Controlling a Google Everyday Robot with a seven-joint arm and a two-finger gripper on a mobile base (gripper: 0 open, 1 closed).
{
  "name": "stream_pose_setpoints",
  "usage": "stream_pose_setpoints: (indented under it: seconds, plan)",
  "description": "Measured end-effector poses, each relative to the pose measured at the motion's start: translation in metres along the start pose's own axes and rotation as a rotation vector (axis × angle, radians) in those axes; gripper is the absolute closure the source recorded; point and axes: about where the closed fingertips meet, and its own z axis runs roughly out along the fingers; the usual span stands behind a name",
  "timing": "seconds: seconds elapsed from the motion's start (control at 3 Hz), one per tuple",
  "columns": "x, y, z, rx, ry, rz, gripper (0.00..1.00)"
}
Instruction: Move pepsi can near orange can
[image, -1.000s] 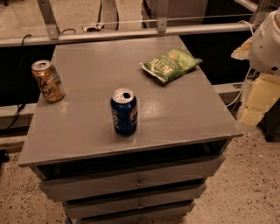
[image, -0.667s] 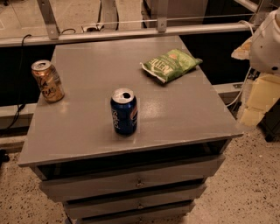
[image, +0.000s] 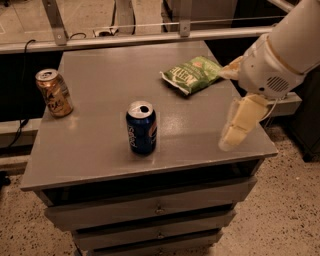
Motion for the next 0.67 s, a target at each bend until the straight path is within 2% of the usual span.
stream_pose_setpoints:
  seconds: [0.33,0.67]
  plan:
    - [-0.040,0.006,0.041,-0.053,-0.189,-0.035,0.00]
    - [-0.068,0.011,0.076,-0.103,-0.339,-0.032,0.00]
